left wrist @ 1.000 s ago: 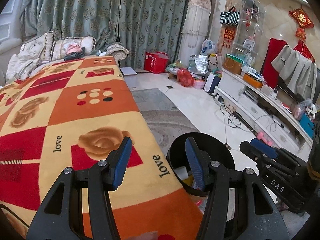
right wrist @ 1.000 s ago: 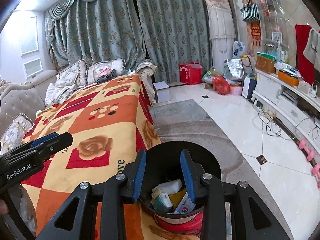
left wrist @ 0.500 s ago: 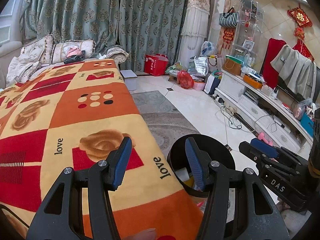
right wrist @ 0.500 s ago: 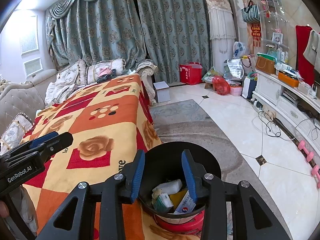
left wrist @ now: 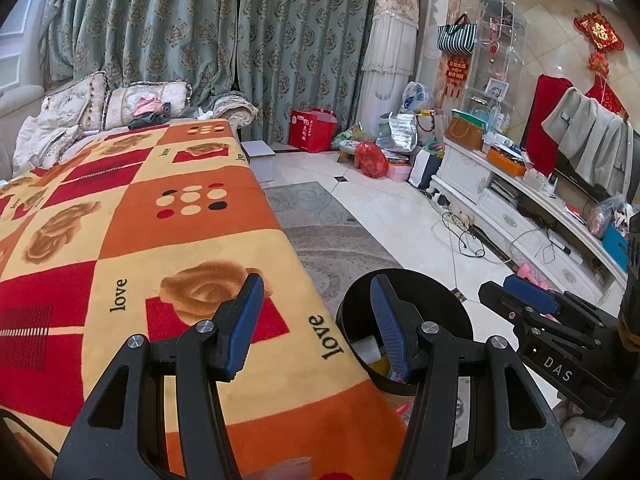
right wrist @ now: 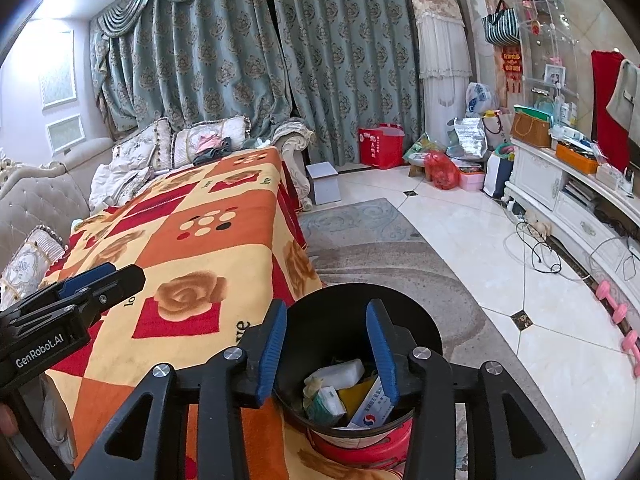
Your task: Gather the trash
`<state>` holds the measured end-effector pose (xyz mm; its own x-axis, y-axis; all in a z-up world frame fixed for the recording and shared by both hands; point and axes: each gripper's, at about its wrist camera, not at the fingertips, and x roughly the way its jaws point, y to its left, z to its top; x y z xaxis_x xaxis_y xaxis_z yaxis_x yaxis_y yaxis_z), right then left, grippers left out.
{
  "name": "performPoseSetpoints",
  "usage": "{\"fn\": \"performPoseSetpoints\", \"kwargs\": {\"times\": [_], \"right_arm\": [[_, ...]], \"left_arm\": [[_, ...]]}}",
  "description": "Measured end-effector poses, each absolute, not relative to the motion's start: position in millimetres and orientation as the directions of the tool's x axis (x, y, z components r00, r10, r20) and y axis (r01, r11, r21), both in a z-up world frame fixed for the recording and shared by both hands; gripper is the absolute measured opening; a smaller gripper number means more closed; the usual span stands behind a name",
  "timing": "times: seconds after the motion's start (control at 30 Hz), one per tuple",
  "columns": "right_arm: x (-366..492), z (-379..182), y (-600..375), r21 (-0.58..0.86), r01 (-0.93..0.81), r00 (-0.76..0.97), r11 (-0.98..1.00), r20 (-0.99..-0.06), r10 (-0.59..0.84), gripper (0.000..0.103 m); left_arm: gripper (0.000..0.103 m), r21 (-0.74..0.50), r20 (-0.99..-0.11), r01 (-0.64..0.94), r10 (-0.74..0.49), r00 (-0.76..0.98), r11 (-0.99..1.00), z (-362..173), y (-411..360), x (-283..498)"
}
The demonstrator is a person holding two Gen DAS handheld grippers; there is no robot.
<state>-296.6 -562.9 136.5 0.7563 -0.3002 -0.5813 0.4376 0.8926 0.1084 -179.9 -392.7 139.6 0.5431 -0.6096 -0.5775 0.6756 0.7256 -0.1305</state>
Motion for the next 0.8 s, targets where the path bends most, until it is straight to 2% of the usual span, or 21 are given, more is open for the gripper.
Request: {"fn": "performPoseSetpoints", "kwargs": {"times": [0.8], "right_arm": [[-297.3,130.5,-571.3,0.111,0.443,0.743,0.890,-0.600,-0.295,0.048]], "left_arm": [[0.054,-0.127,-0.587,0.685,-0.612,0.531,0.717,134.7,-396.0,-178.0]]}}
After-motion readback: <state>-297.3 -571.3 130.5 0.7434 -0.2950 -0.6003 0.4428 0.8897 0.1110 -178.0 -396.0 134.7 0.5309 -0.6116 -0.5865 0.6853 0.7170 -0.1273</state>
